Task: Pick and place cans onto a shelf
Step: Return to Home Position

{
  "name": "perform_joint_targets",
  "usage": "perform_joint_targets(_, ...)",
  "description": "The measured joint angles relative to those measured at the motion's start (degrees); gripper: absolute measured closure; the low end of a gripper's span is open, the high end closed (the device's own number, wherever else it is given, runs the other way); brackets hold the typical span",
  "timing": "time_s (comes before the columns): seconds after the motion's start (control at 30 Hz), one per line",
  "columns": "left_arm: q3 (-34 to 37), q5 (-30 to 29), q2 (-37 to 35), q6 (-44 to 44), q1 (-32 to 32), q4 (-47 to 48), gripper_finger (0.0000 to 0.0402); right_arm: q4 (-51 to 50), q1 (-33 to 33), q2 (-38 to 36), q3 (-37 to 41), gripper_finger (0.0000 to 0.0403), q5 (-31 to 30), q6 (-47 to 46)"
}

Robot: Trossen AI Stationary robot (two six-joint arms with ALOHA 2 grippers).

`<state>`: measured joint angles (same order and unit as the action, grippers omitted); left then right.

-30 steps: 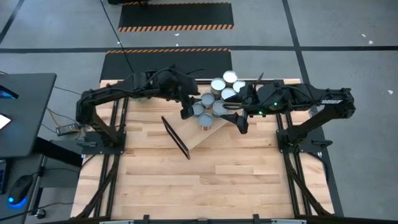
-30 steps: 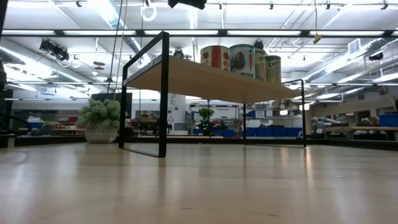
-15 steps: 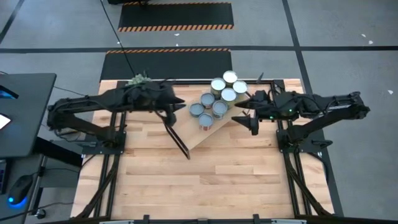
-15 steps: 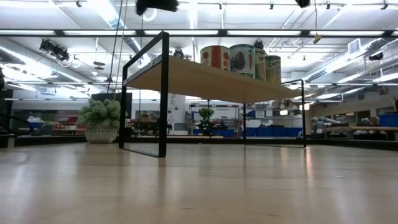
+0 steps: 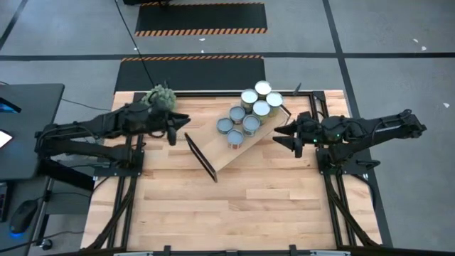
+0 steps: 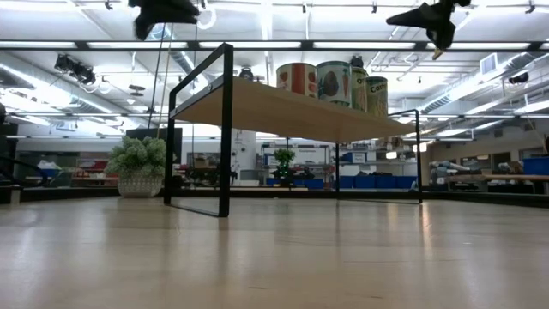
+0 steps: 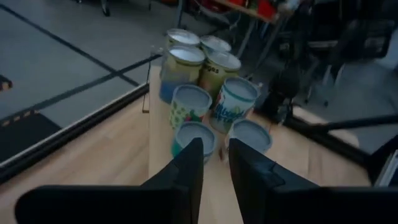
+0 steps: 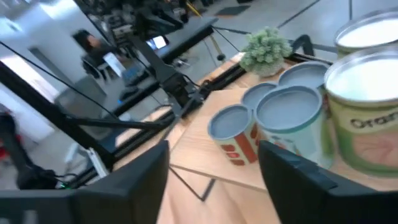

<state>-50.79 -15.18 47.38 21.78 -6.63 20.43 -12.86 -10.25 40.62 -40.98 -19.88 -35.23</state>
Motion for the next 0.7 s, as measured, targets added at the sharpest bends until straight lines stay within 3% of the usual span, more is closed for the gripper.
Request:
perform_joint_targets(0.13, 5.66, -1.99, -6.45, 4.42, 0.02, -1.79, 0.0319, 5.68, -1.09, -3.15, 4.39, 0.0211, 0.02, -0.64)
perform_joint_targets(0.4, 12.70, -6.46, -17.83, 9.66, 0.11, -2.96, 0.0319, 7.77, -2.70, -10.39, 10.81, 0.0317, -1.69, -1.26)
perform_joint_targets(0.7, 21.82, -8.17, -27.48, 16.78, 0.13, -4.09, 0.0319, 14.55, -3.20, -18.00, 21.02, 0.0385, -3.06, -4.34)
